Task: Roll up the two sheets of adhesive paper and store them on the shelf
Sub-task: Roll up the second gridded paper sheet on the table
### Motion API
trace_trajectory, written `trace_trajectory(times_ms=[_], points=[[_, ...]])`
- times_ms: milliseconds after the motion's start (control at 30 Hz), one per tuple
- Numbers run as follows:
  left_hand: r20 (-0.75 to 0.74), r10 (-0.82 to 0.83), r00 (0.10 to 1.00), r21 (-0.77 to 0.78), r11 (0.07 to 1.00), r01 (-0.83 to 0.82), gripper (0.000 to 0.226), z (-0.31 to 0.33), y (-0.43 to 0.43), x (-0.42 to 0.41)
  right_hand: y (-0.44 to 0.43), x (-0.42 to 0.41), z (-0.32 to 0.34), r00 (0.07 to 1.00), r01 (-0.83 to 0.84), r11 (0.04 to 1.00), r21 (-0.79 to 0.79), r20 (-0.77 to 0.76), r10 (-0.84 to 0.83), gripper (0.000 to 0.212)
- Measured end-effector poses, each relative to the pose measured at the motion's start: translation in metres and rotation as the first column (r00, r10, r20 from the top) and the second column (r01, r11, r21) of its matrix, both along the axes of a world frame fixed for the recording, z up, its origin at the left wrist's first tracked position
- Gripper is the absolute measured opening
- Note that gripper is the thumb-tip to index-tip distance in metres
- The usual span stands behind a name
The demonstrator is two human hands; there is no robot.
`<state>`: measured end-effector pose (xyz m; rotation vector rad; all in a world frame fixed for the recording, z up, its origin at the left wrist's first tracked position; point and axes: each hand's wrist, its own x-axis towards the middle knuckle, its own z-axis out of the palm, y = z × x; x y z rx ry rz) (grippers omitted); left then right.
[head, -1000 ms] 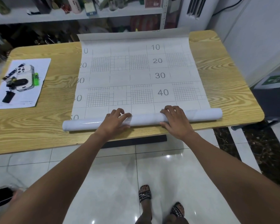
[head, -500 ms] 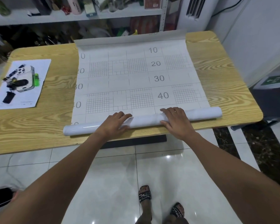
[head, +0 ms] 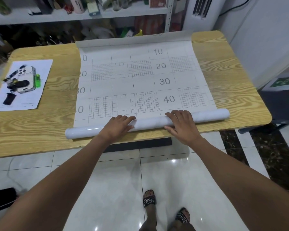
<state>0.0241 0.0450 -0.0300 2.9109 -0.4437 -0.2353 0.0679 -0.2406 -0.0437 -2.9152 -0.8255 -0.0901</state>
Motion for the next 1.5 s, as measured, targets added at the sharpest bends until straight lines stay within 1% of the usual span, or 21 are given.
trace_trajectory(times_ms=[167, 233, 333, 400, 533, 667, 867, 1000, 1100, 1233, 1300, 1433, 1500], points=[[-0.042, 0.025, 0.999, -0.002, 1.000, -0.025, 0.041, 0.001, -0.003, 0.002, 0.001, 0.002, -0.004, 0.999, 0.006, 1.000, -0.026, 0.039, -0.005, 0.059], [-0.041, 0.040, 0.998, -0.002, 0.999, -0.040, 0.041, 0.001, -0.003, 0.002, 0.002, 0.004, -0.006, 0.999, 0.012, 0.999, -0.040, 0.044, -0.010, 0.057], [0.011, 0.034, 0.999, -0.025, 0.999, -0.034, 0.039, 0.000, -0.002, 0.000, 0.003, 0.005, -0.007, 0.999, 0.014, 0.999, -0.047, 0.048, -0.011, 0.055], [0.055, -0.010, 0.998, -0.016, 1.000, 0.011, 0.039, 0.000, -0.002, -0.002, 0.004, 0.006, -0.007, 0.998, 0.014, 0.999, -0.033, 0.057, -0.012, 0.054], [0.083, -0.043, 0.996, 0.015, 0.999, 0.042, 0.057, 0.002, -0.002, -0.004, 0.004, 0.008, -0.007, 0.998, 0.007, 1.000, -0.019, 0.055, -0.006, 0.051], [0.058, -0.052, 0.997, 0.002, 0.999, 0.052, 0.064, 0.002, -0.004, -0.004, 0.005, 0.011, -0.005, 1.000, 0.005, 1.000, -0.002, 0.028, -0.005, 0.050], [0.034, -0.006, 0.999, 0.002, 1.000, 0.006, 0.051, -0.001, -0.002, 0.001, 0.005, 0.012, -0.007, 0.998, -0.003, 0.999, -0.050, 0.064, 0.006, 0.045], [0.002, -0.015, 1.000, -0.016, 1.000, 0.015, 0.051, -0.001, 0.002, 0.004, 0.008, 0.011, -0.008, 0.996, 0.031, 0.996, -0.078, 0.080, -0.025, 0.047], [-0.027, -0.029, 0.999, -0.043, 0.999, 0.028, 0.053, -0.001, 0.004, 0.005, 0.008, 0.010, -0.008, 0.998, 0.039, 0.995, -0.088, 0.053, -0.034, 0.049], [-0.045, -0.038, 0.998, -0.060, 0.998, 0.035, 0.053, -0.001, 0.005, 0.005, 0.007, 0.009, -0.009, 0.999, 0.044, 0.996, -0.077, 0.035, -0.041, 0.050], [-0.053, -0.035, 0.998, -0.065, 0.997, 0.031, 0.057, 0.000, 0.005, 0.005, 0.006, 0.008, -0.008, 0.998, 0.039, 0.997, -0.064, 0.043, -0.037, 0.050], [-0.068, -0.033, 0.997, -0.074, 0.997, 0.028, 0.050, 0.001, 0.004, 0.004, 0.005, 0.005, -0.007, 0.999, 0.017, 1.000, -0.011, 0.048, -0.017, 0.049], [-0.075, -0.025, 0.997, -0.084, 0.996, 0.019, 0.053, 0.003, 0.002, 0.003, 0.005, 0.004, -0.006, 0.999, 0.013, 1.000, 0.014, 0.048, -0.014, 0.049]])
